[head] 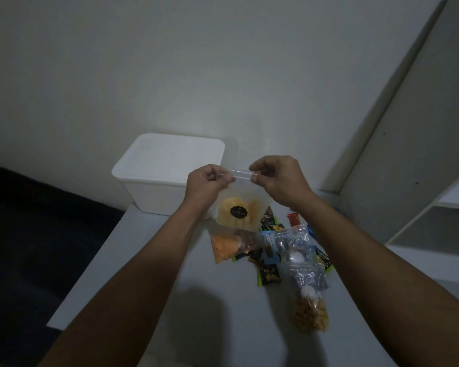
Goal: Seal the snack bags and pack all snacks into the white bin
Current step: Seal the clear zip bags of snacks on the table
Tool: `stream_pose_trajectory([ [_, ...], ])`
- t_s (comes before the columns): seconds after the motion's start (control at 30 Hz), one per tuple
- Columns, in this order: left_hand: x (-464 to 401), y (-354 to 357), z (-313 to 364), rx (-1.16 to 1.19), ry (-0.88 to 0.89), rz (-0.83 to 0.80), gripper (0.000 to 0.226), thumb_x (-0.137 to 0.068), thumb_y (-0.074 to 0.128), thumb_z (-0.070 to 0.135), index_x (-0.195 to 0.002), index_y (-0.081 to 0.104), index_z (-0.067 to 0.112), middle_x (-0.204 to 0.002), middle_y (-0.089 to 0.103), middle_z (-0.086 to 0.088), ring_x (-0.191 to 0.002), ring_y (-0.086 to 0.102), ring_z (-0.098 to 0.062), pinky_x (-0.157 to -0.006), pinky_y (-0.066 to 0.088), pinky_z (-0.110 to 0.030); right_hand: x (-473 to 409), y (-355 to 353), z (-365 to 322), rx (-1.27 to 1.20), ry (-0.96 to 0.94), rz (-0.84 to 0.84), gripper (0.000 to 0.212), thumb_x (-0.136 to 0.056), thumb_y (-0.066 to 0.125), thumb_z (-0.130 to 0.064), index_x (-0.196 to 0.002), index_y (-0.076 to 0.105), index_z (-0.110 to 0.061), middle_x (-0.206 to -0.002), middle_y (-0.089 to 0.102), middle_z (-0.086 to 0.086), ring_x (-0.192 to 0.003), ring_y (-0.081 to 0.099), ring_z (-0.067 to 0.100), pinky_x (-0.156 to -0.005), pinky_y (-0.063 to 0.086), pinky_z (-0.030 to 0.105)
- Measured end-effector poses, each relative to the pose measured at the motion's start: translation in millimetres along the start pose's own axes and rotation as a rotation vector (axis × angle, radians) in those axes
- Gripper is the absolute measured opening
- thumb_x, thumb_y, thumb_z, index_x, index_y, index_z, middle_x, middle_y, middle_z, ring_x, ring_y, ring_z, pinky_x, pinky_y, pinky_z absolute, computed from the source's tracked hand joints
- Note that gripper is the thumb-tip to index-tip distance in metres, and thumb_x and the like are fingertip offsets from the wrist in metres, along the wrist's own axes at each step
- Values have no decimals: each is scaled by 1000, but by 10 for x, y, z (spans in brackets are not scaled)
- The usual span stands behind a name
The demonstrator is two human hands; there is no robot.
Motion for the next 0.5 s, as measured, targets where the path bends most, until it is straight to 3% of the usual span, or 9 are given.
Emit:
stream_pose_trajectory([
  [0.1, -17, 41, 60, -28, -20, -66, 12, -78, 74, 1, -78, 69, 12, -77, 67, -5, -73, 62, -16, -75, 55, -29, -25, -23, -36, 68, -29, -5, 18, -86, 73, -11, -104, 73, -10, -88, 69, 1, -84, 66, 18, -81, 56, 33],
  [0.23, -38, 58, 131, -112, 8, 6, 8, -75, 78, 4, -80, 72, 7, -70, 66, -1, -60, 60, -2, -63, 52, -15, -23, -38, -57, 119, -75, -5, 18, -87, 71, -14, -105, 68, -14, -89, 67, 1, -84, 64, 19, -80, 55, 37],
  [0.37, -22, 141, 189, -129, 59, 17, 9, -76, 77, 4, -76, 71, 10, -69, 66, 2, -57, 59, 6, -61, 49, -10, -38, -50, -112, 191, -117, -24, 26, -85, 74, -21, -109, 70, -15, -95, 72, 2, -85, 64, 14, -79, 54, 31],
  [0.43, -15, 174, 208, -112, 73, -6, 10, -77, 77, 5, -75, 71, 13, -72, 68, 0, -62, 62, 2, -65, 52, -14, -54, -73, -135, 178, -109, -6, 25, -84, 75, -19, -109, 70, -15, -94, 72, 2, -85, 64, 13, -80, 55, 32],
  [0.5, -11, 180, 212, -81, 68, -32, 11, -77, 76, 5, -75, 72, 15, -75, 69, -6, -71, 64, -12, -73, 56, -30, -67, -107, -140, 158, -89, 16, 25, -82, 77, -17, -107, 70, -17, -88, 70, -3, -82, 65, 14, -80, 56, 35],
])
Point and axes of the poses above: each hand's wrist, its own x-axis away from the middle knuckle, its own y-axis out of the palm, z = x × y, the point moved 5 cm from there along -x, towards the middle knuckle
